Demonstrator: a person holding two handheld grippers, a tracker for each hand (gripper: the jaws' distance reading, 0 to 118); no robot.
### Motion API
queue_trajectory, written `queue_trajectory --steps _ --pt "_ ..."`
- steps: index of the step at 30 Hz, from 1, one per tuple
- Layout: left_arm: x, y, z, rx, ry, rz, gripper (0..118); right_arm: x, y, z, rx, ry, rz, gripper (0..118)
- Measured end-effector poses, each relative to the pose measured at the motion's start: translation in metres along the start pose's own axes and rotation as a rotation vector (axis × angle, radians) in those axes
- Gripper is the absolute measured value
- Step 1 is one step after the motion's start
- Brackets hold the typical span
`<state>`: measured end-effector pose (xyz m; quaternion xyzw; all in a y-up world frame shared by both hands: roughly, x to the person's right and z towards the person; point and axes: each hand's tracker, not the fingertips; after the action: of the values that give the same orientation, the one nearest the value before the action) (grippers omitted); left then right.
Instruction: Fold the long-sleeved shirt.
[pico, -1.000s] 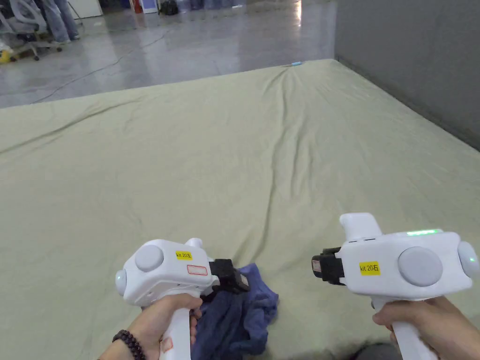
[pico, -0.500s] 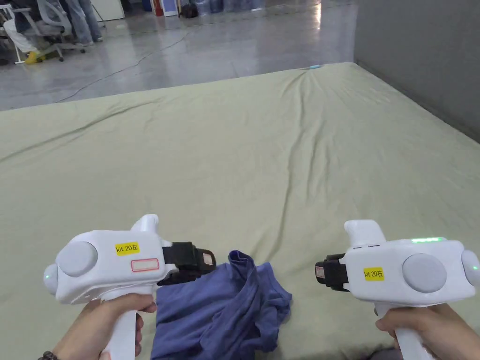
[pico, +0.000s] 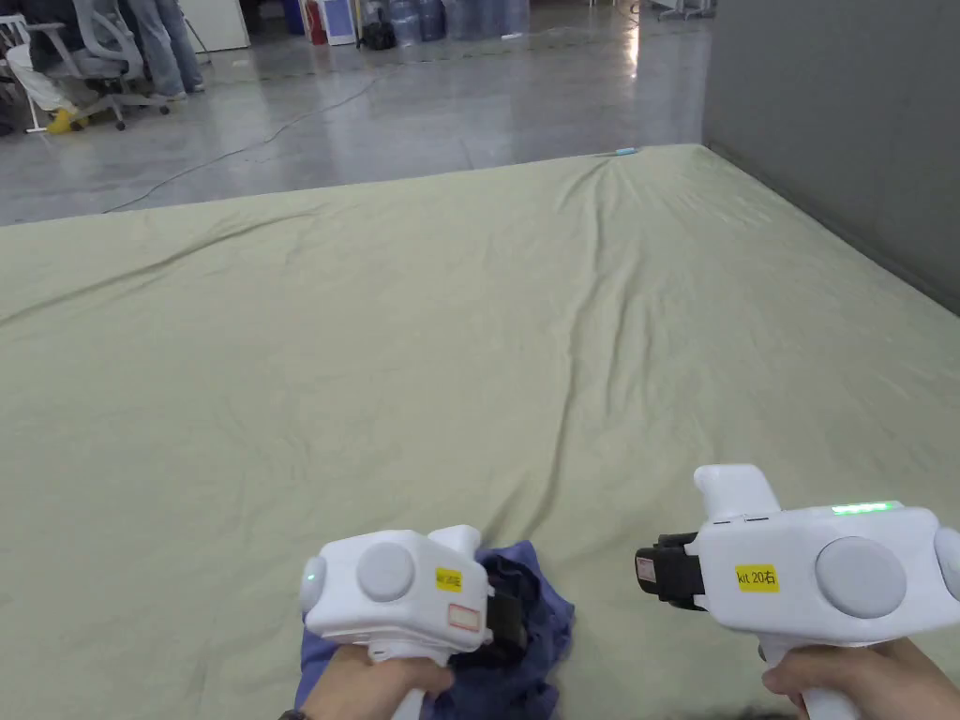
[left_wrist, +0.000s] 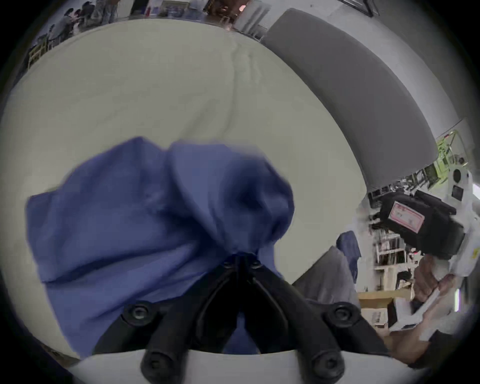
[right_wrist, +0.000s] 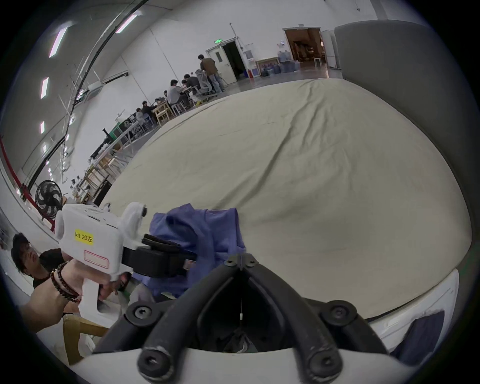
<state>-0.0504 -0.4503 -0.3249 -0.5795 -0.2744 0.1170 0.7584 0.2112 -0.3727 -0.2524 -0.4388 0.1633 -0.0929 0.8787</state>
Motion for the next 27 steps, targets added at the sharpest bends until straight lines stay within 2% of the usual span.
queue_trajectory --steps 2,4,5,7,11,16,18,23,25,27 --pt "0.009 0.008 -0.023 -0.043 0.064 -0.039 0 0.006 -0.002 0.001 -0.002 -0.013 -0.006 0" --pt "0.011 0.016 -0.036 -0.036 0.038 -0.026 0 0.011 -0.004 0.004 0.000 -0.018 -0.017 0" --pt "0.013 0.020 -0.039 -0.028 -0.021 0.021 0 0.014 -0.005 0.006 0.001 -0.017 -0.027 0" --pt "0.019 0.025 -0.050 -0.038 -0.048 0.063 0 0.018 -0.006 0.006 0.001 -0.021 -0.039 0" --pt "0.037 0.024 -0.060 -0.060 -0.011 0.004 0 0.018 -0.006 0.011 0.010 -0.027 -0.052 0" --pt "0.031 0.018 0.008 0.052 -0.130 -0.017 0 0.005 0.000 0.003 0.004 -0.003 -0.042 0" --pt "0.018 0.012 0.043 0.103 -0.109 -0.014 0 -0.005 0.004 -0.008 -0.013 0.036 -0.040 0" --pt "-0.034 -0.020 0.118 0.214 -0.095 0.051 0 -0.044 0.018 -0.064 -0.074 0.214 -0.043 0" --pt "-0.053 -0.032 0.134 0.247 -0.061 0.076 0 -0.057 0.019 -0.090 -0.123 0.257 -0.030 0" --pt "-0.071 -0.042 0.143 0.271 -0.035 0.120 0 -0.065 0.016 -0.112 -0.169 0.254 -0.029 0"
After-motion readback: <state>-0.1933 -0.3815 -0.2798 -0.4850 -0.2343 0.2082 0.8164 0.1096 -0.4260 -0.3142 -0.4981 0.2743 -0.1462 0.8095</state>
